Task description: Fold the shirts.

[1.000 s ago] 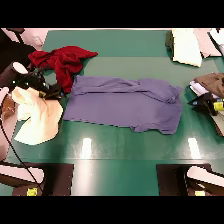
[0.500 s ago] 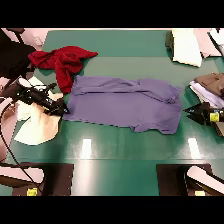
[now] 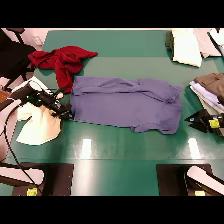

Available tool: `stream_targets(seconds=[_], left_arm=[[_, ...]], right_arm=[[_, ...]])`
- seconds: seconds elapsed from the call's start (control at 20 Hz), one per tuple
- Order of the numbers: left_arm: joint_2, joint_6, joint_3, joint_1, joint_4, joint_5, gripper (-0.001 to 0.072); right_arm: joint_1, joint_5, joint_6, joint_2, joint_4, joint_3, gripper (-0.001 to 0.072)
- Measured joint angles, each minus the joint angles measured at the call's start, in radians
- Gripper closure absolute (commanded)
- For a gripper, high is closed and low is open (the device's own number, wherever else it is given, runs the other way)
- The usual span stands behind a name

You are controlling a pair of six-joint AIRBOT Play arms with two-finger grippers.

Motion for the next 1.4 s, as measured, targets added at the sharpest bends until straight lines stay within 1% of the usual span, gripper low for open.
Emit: stream_targets(seconds=[0.1,0.25,0.4,0.55,0.6,0.65,0.75,0.85,0.95,1.1,1.25,1.4], left_arm=[[0.014,0.002,-0.002,-0.015,-0.006,0.014,0.0687],[0.040,0.003,-0.002,-0.025,-0.008,0.026,0.0687],[0.062,0.003,0.000,-0.031,-0.026,0.011,0.0687],[0.076,0.003,0.001,-0.031,-0.030,0.007,0.0687],[0.080,0.003,0.001,-0.031,-0.033,0.005,0.0687],[0.082,0.003,0.001,-0.031,-0.034,0.004,0.0687],[0.086,0.003,0.002,-0.032,-0.035,0.002,0.0688],[0.088,-0.001,0.002,-0.032,-0.036,-0.002,0.0687],[0.101,-0.005,0.002,-0.032,-0.036,-0.005,0.0687],[0.153,-0.019,0.006,-0.032,-0.036,-0.006,0.0688],[0.249,-0.053,0.008,-0.032,-0.021,-0.012,0.0688],[0.373,-0.104,0.009,-0.032,0.018,-0.032,0.0688]], right_arm=[[0.000,0.003,0.012,0.000,-0.019,-0.035,0.0233],[0.000,-0.010,0.007,0.000,-0.005,-0.120,0.0233],[0.000,-0.047,-0.019,-0.011,0.054,-0.195,0.0233],[0.011,-0.075,-0.051,-0.074,0.138,-0.227,0.0238],[0.025,-0.078,-0.061,-0.100,0.168,-0.231,0.0296],[0.044,-0.083,-0.076,-0.129,0.198,-0.235,0.0414],[0.081,-0.105,-0.100,-0.174,0.238,-0.239,0.0558],[0.108,-0.116,-0.123,-0.188,0.268,-0.242,0.0688],[0.111,-0.116,-0.137,-0.154,0.275,-0.243,0.0689],[0.056,-0.058,-0.140,-0.026,0.251,-0.243,0.0689],[0.017,-0.009,-0.105,0.151,0.221,-0.244,0.0689],[0.029,0.020,-0.076,0.264,0.173,-0.217,0.0689]])
